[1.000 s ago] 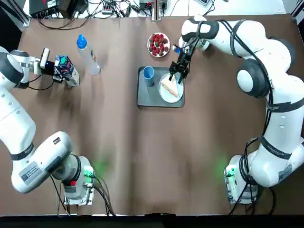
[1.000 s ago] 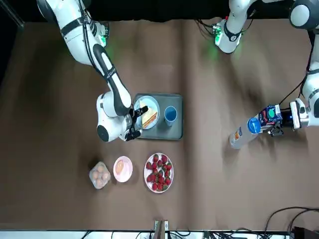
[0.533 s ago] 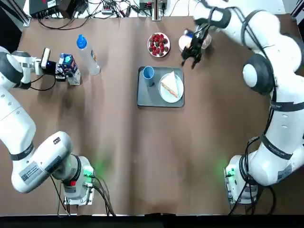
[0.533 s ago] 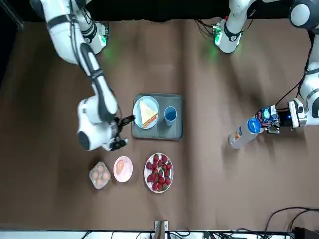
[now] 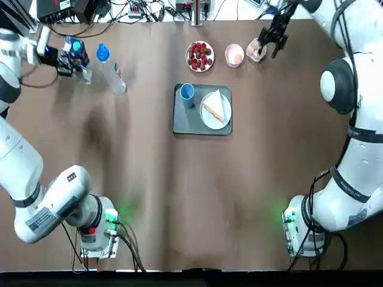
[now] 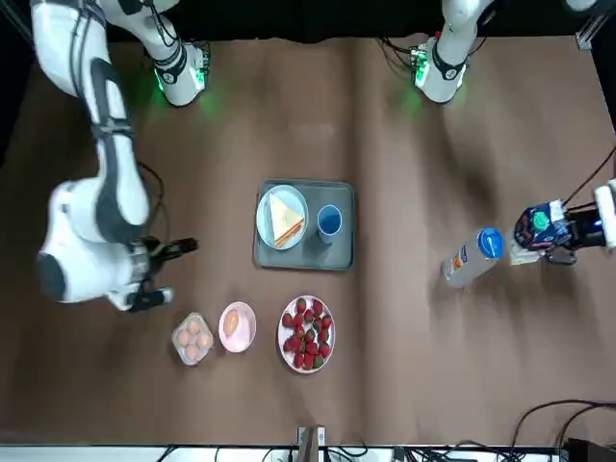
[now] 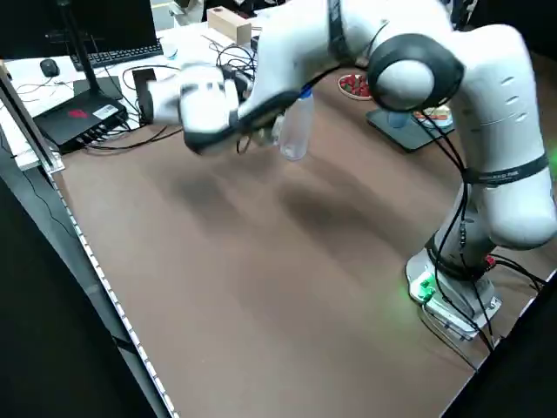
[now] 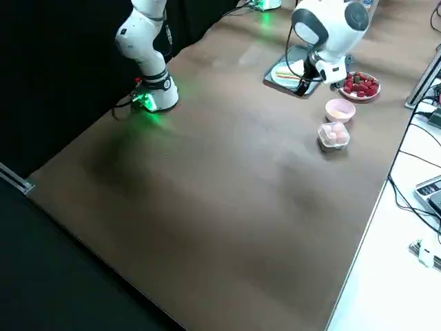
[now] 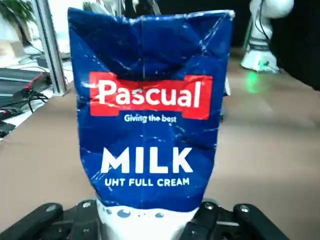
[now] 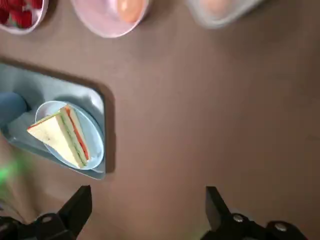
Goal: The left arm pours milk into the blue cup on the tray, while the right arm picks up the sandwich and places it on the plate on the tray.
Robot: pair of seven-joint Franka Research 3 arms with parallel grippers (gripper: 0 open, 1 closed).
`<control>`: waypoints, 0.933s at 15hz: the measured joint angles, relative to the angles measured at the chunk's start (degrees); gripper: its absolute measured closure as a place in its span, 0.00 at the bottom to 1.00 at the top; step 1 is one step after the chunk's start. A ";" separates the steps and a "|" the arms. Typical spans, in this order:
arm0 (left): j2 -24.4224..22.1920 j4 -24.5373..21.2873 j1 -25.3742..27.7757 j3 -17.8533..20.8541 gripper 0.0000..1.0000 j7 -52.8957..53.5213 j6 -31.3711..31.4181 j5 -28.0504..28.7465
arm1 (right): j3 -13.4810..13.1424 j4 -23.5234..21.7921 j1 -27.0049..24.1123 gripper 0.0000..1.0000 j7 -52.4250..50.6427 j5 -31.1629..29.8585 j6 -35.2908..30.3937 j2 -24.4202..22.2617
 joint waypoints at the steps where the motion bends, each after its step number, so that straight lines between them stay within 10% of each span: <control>1: -2.71 0.43 -0.13 -0.82 0.51 -1.85 -0.26 2.53 | -1.96 0.15 -0.03 0.00 -0.01 -0.01 -0.92 -1.26; 7: -19.90 0.57 -6.70 -6.55 0.54 -21.14 -0.46 15.02 | -4.97 0.30 1.20 0.00 3.79 -3.33 -5.74 -9.97; 14: -24.58 -0.57 -28.29 -7.91 0.53 -50.97 6.95 28.40 | -5.96 0.34 1.10 0.00 4.68 -6.05 -6.00 -15.59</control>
